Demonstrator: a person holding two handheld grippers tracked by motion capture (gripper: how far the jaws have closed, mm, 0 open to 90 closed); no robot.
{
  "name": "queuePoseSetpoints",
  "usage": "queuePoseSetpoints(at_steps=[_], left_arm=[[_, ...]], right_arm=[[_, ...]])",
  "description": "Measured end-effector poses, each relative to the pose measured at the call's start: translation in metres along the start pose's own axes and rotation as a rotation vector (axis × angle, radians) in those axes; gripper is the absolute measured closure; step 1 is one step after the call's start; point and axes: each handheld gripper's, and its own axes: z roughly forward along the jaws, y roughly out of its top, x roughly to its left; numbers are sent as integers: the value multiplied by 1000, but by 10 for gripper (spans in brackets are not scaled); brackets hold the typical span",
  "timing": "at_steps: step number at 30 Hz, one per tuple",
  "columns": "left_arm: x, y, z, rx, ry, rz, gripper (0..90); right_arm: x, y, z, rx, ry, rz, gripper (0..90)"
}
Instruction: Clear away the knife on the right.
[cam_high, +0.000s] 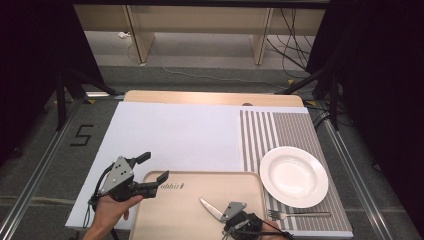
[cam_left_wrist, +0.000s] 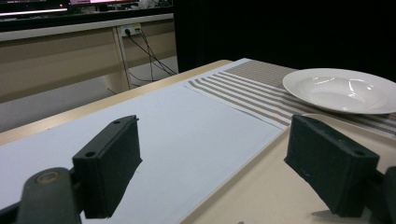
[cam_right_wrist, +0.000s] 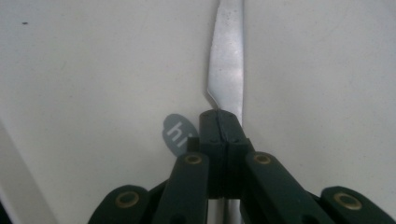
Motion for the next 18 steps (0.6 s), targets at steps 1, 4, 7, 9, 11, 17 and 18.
queuePoseSetpoints(at_steps=[1,4,7,9,11,17,18], left_arm=[[0,0,0,0,0,0,170],[0,0,0,0,0,-1,170],[0,0,0,1,0,-1,170],[0,0,0,1,0,0,170],[0,0,0,1,0,-1,171],[0,0,0,0,0,-3,170],[0,0,0,-1,0,-3,170]], right_arm=[[0,0,0,1,-1,1,900],[0,2,2,5,-7,1,900],[-1,3,3,7,-13,-1,900],[-2,3,3,9,-23,7,900],[-4,3,4,9,-35,11,900],[-11,0,2,16,-61,33,900],[-12,0,2,18,-69,41,900]])
